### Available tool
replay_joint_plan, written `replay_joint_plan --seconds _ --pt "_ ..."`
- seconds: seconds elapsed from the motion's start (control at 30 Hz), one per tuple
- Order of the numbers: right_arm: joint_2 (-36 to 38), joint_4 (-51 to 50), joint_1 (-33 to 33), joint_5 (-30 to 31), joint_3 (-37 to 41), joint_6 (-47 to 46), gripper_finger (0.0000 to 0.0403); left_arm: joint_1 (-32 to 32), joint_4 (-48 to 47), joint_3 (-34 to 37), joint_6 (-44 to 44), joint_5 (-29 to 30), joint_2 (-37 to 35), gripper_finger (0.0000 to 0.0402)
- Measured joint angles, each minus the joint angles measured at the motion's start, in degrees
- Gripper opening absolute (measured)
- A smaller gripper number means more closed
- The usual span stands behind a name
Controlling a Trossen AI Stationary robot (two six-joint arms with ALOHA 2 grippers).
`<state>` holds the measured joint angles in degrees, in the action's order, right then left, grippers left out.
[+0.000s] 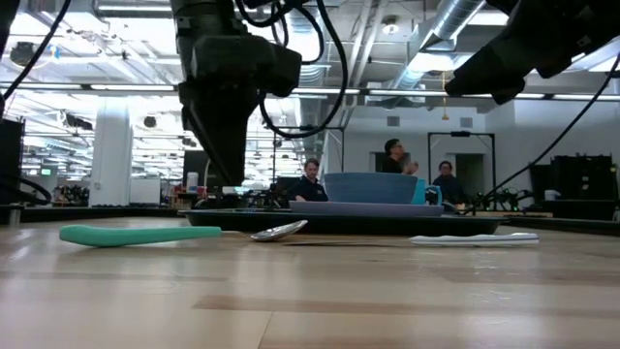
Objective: Set up tray
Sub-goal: Put the light blue spoon on top of the napkin to the left of the blue fork on the black serving tray
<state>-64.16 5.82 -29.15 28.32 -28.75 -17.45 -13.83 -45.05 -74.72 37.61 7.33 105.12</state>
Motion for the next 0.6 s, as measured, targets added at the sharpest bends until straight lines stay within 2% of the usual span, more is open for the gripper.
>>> replay_joint_plan --seconds 0.3,0.6 --pt "0.0 -1.3 0.0 -0.1 0.0 0.0 0.0131 0.1 1.3 0.0 -1.4 -0.9 0.0 0.0160" --pt "0.0 -1.3 0.0 -1.1 0.0 0.0 0.0131 0.1 0.8 0.0 -1.6 -3.7 0.0 0.0178"
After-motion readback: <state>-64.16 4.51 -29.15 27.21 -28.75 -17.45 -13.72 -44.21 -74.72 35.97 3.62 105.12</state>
